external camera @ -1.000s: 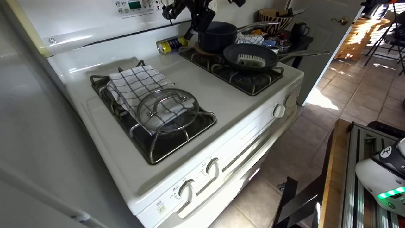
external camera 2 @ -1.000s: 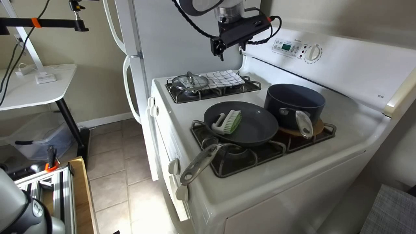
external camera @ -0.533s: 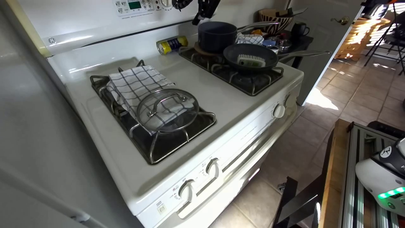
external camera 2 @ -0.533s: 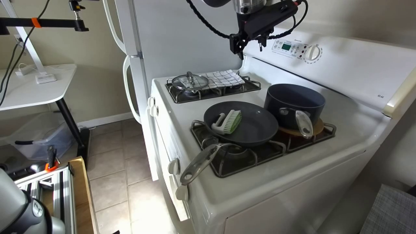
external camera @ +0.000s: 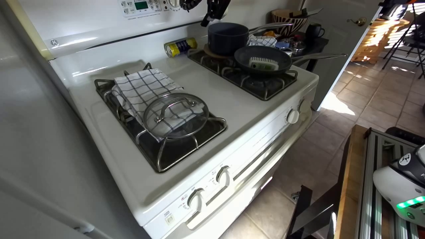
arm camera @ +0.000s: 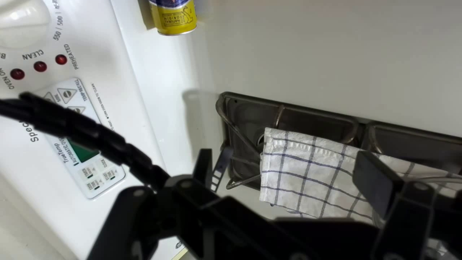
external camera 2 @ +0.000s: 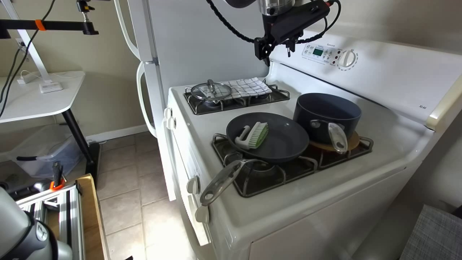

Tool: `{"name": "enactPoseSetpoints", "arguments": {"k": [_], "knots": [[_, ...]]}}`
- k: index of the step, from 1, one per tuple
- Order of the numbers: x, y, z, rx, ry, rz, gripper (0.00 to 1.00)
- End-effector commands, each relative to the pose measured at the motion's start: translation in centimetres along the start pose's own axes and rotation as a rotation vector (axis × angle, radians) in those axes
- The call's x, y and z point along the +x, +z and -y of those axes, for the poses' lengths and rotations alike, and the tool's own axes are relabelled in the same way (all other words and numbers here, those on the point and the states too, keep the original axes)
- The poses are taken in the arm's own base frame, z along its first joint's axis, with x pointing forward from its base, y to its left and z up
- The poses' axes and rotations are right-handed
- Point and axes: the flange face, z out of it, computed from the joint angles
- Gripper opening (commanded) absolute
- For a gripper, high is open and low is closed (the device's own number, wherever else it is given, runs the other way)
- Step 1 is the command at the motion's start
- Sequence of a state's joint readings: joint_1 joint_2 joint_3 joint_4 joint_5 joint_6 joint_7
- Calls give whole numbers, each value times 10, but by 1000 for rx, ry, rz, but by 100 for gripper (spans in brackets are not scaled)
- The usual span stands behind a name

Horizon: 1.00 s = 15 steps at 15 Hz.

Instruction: Move the pot to the left

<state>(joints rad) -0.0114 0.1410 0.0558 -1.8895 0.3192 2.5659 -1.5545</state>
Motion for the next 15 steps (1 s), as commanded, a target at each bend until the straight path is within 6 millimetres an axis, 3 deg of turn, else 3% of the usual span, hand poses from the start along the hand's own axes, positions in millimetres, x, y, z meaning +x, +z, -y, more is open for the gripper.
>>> {"name": "enactPoseSetpoints", "arguments": {"k": [1, 15], "knots": [[1, 0, 0, 0, 0, 1, 100], [-5, -2, -4, -1, 22, 13, 100]]}}
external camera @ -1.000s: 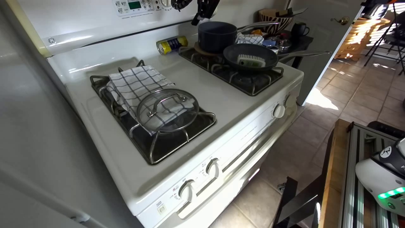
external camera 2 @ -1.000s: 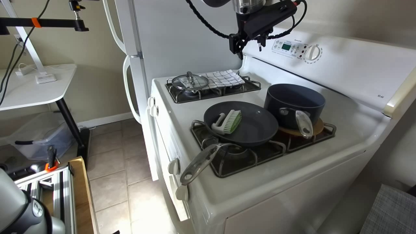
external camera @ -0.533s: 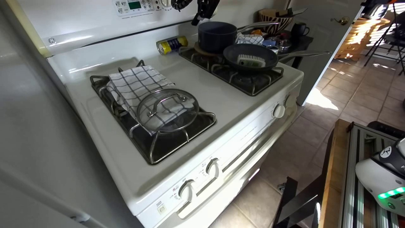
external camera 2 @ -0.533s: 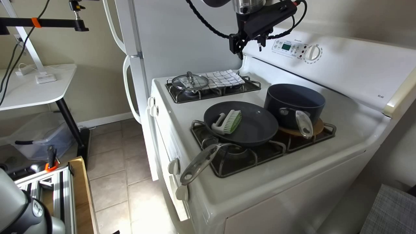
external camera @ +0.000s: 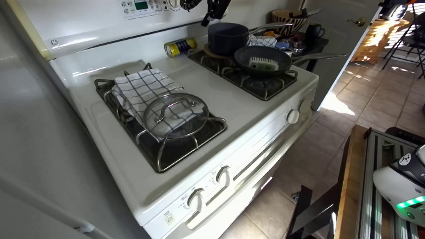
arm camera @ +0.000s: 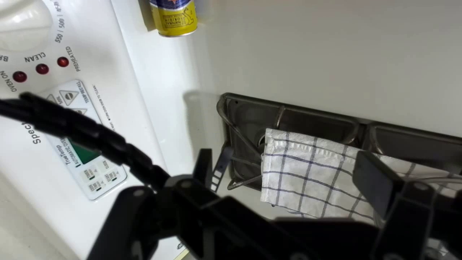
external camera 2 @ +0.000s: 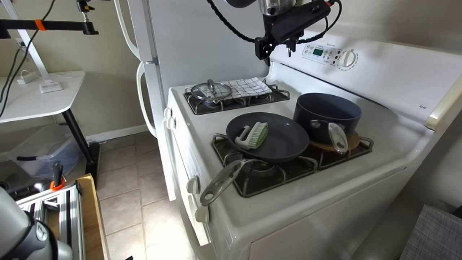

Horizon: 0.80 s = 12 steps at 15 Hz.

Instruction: Move the pot to the left

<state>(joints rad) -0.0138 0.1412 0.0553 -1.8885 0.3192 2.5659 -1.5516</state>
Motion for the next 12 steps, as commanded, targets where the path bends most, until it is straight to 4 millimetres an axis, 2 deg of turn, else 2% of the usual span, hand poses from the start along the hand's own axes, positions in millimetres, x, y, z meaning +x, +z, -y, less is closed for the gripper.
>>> {"name": "enactPoseSetpoints", "arguments": {"k": [1, 7, 12], "knots": [[-3, -2, -3, -7, 19, -3, 100], [-3, -1, -2, 6, 9, 1, 100], [-37, -3, -11, 55, -6, 173, 100]]}}
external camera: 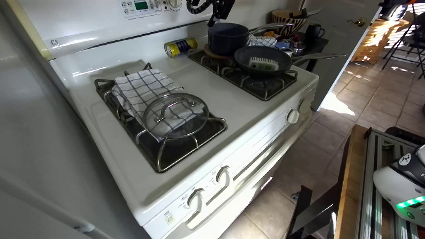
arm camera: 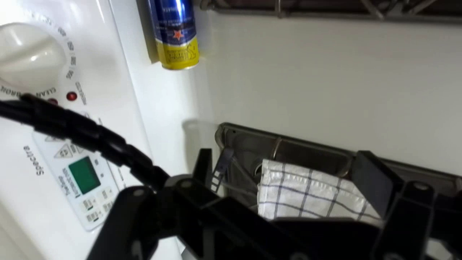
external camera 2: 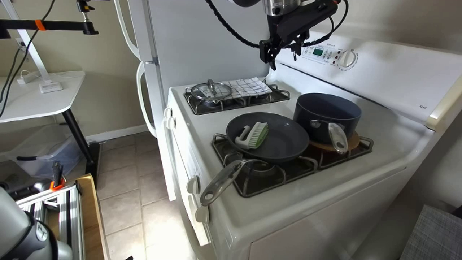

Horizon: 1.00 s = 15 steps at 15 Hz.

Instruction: Move the pot to the left

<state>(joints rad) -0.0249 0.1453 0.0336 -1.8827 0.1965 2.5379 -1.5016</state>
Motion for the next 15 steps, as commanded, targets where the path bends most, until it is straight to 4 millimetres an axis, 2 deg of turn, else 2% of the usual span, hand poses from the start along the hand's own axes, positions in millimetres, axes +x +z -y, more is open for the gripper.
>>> {"name": "enactPoseSetpoints", "arguments": {"k": [1, 5, 8, 9, 10, 12, 15], "knots": [[-25, -2, -8, 68, 39, 108, 100], [-32, -15, -15, 207, 160, 92, 100], [-51, -38, -34, 176, 210, 138, 100], [-52, -47, -39, 136, 216, 91, 100], [-46, -39, -29, 161, 191, 108, 100], [-52, -49, -37, 137, 207, 105, 100], [-53, -50, -38, 134, 207, 104, 100]]}}
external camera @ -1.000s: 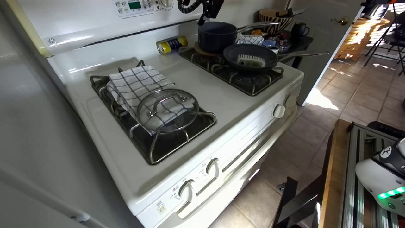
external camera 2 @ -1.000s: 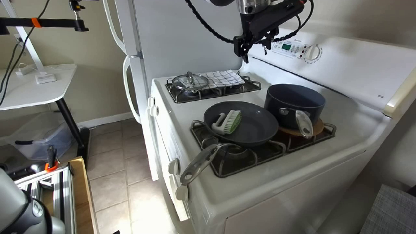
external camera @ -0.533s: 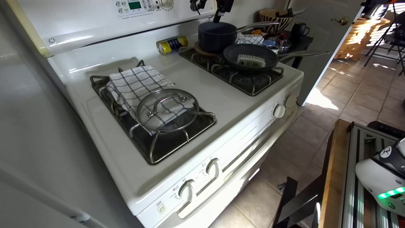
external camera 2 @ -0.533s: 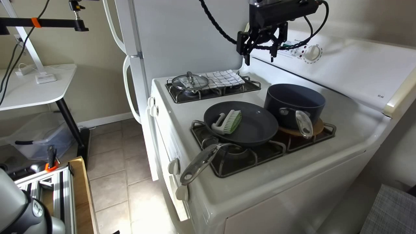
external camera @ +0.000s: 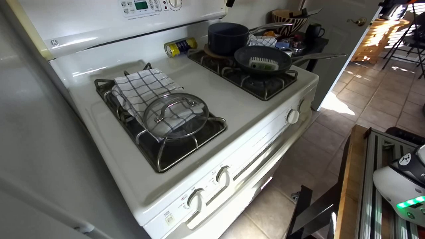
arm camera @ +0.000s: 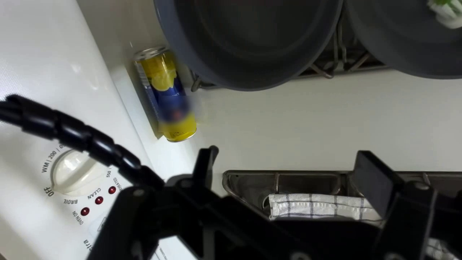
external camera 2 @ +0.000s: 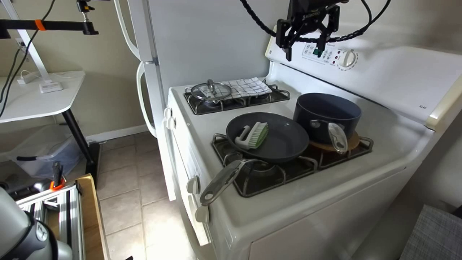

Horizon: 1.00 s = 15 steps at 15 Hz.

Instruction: Move the pot to the left

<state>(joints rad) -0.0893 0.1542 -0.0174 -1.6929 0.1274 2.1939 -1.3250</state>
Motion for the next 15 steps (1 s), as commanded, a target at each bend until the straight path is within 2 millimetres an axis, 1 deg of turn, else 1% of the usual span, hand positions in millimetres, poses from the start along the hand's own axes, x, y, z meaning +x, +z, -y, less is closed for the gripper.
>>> {"name": "enactPoseSetpoints", "arguments": {"k": [1, 11, 15], "knots": [[0, 0, 0, 1, 0, 0, 100], [0, 0, 0, 1, 0, 0, 100], [-13, 6, 0, 53, 0, 112, 100]]}}
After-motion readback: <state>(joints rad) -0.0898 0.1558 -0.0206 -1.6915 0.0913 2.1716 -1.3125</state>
